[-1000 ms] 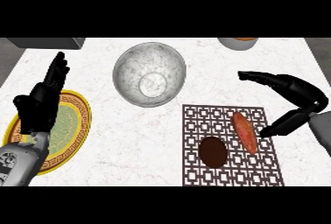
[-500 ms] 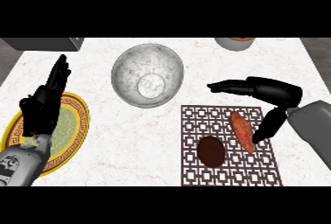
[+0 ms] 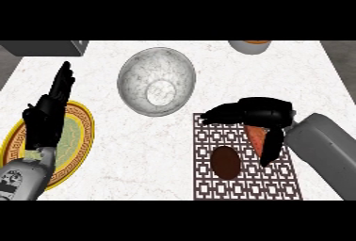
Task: Pick the cupcake from the placemat and place it in the bowl
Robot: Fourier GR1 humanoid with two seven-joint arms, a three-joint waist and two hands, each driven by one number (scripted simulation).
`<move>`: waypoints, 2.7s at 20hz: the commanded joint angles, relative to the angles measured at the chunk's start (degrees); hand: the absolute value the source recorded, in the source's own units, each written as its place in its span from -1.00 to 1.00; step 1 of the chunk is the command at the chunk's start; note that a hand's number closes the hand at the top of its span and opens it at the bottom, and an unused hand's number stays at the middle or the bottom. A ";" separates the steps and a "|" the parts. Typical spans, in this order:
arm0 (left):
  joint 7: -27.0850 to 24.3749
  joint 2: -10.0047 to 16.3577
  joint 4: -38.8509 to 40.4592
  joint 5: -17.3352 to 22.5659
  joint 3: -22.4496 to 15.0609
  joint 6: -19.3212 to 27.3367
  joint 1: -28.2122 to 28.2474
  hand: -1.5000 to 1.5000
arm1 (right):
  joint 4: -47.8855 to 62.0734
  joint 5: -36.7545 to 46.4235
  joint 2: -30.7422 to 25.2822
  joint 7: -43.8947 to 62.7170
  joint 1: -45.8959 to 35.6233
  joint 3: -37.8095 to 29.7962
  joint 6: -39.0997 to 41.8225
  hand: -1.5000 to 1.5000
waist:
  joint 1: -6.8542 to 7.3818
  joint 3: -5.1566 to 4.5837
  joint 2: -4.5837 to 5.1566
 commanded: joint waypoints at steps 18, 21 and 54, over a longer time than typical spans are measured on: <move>3.19 -3.06 -2.79 -3.62 6.97 -7.14 0.42 0.00 | -1.08 20.87 10.23 4.22 8.39 0.69 2.92 -1.00 | -0.68 0.00 -0.15; 2.26 -4.95 1.25 -6.08 7.33 -6.26 -2.88 0.00 | 8.04 25.20 14.12 -0.61 7.70 1.65 -2.06 -1.00 | -0.50 0.01 0.02; 2.18 -9.60 -2.81 -8.15 7.19 -10.92 0.24 0.00 | 5.16 22.40 33.30 37.81 9.27 -4.46 -28.53 1.00 | 4.29 0.31 -0.67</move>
